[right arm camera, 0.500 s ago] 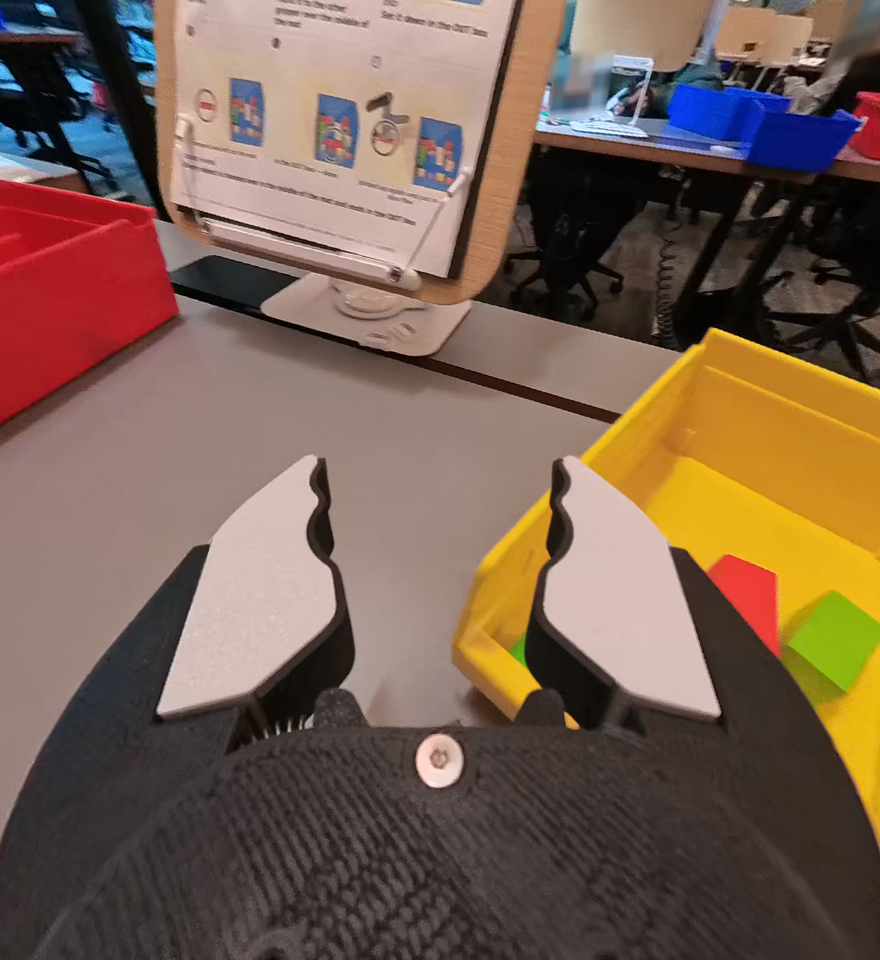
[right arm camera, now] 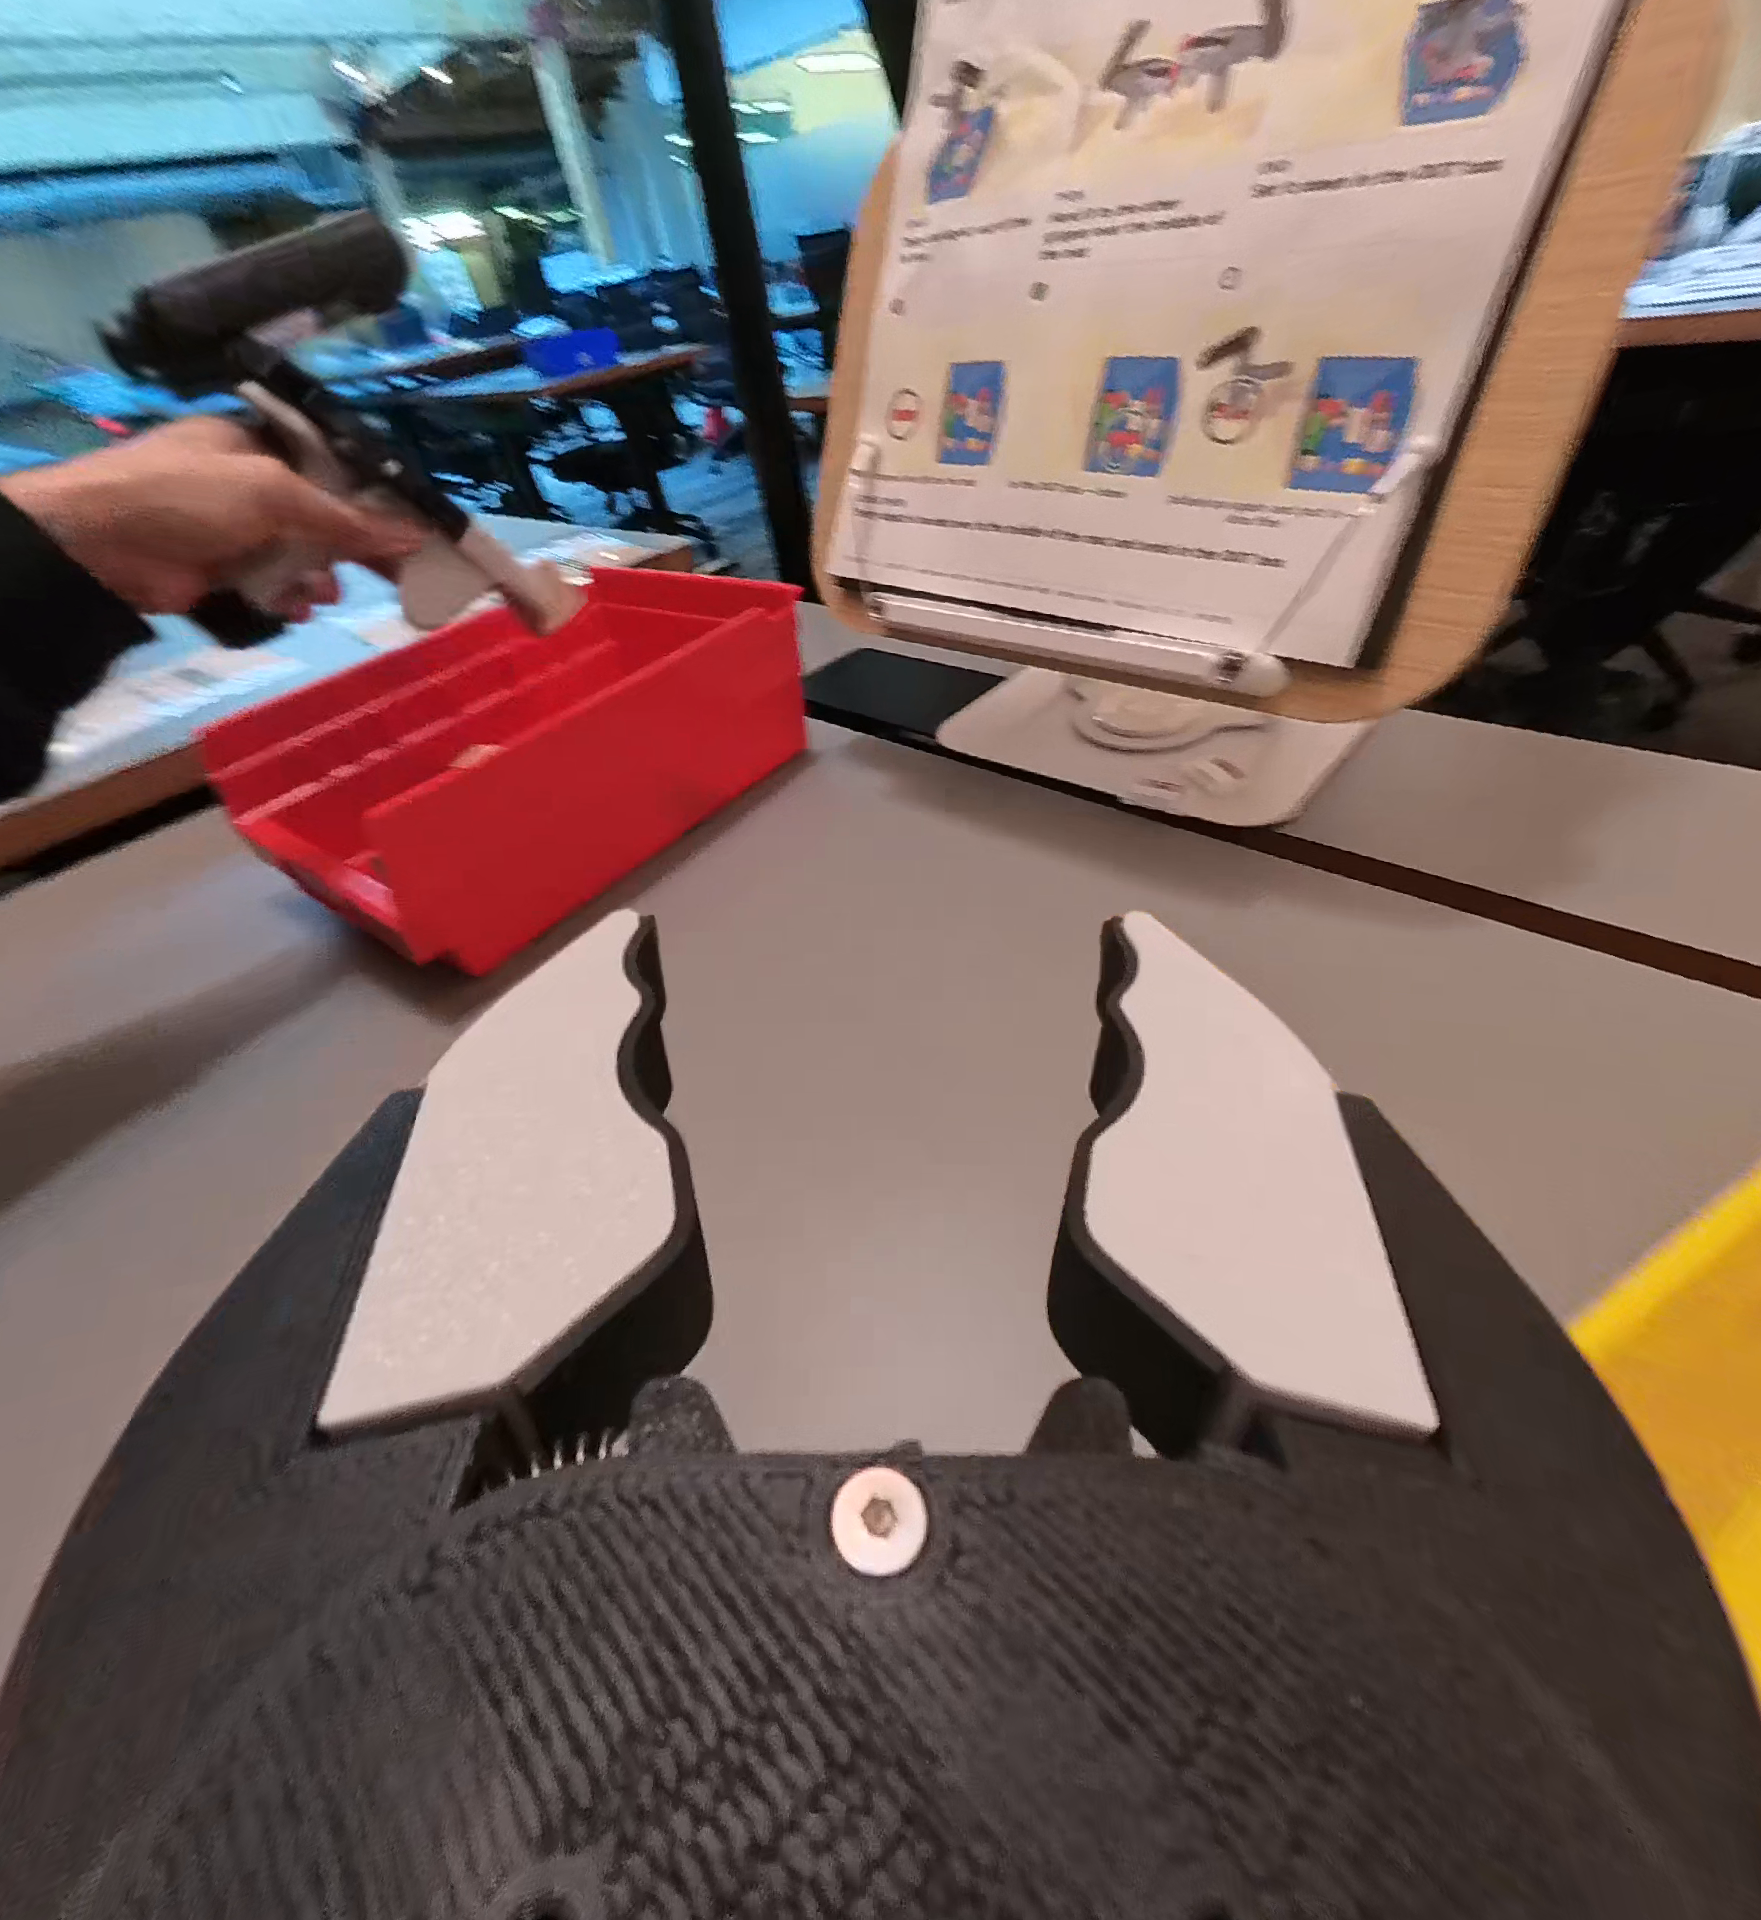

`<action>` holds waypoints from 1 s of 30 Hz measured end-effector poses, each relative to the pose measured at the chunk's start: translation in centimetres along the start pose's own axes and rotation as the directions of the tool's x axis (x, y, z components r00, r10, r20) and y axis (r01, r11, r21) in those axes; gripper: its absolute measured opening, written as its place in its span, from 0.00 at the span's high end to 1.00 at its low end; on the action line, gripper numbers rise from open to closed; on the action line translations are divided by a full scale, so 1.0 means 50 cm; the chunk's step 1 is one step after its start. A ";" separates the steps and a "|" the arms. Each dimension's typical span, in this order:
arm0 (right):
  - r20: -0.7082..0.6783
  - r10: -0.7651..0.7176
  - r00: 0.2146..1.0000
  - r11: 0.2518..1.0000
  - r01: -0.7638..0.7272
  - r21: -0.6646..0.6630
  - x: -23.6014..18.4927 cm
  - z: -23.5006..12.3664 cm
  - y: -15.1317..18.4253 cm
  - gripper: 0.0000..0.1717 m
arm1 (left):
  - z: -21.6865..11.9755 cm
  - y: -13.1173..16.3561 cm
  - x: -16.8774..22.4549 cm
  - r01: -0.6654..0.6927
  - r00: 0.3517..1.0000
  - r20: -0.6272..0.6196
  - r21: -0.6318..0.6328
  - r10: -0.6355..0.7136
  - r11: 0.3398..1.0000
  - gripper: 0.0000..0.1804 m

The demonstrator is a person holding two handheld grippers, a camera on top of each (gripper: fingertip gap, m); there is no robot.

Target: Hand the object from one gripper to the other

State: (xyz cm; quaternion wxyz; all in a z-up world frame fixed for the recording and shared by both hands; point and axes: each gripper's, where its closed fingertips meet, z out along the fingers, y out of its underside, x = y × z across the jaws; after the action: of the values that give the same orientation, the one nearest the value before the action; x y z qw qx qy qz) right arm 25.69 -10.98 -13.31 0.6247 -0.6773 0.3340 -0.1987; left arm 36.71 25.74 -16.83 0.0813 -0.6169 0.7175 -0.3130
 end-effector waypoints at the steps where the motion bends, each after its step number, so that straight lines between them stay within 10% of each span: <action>1: 0.054 0.020 0.998 1.000 -0.021 0.012 -0.019 0.004 -0.004 0.53 | -0.021 -0.010 0.054 -0.066 0.992 -0.099 0.064 0.072 0.996 0.81; 7: 0.365 0.125 0.923 0.979 -0.176 0.108 -0.139 0.007 -0.044 0.54 | -0.122 0.068 0.355 -0.362 0.716 -0.471 0.380 0.516 0.851 0.81; 16: 0.633 0.101 0.767 0.955 -0.254 0.155 -0.269 -0.012 -0.070 0.60 | -0.156 0.229 0.596 -0.368 0.337 -0.635 0.591 0.695 0.718 0.81; 30: 0.638 0.003 0.770 0.976 -0.142 0.166 -0.293 -0.014 -0.051 0.80 | -0.116 0.276 0.669 -0.414 0.284 -0.619 0.610 0.732 0.676 0.81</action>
State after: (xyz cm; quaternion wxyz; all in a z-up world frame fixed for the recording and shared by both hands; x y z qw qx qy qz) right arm 15.52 -1.20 -8.55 0.7740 -0.6231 0.1080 0.0321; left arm 14.73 -2.97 -10.78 -0.0579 -0.0590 0.7736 -0.6283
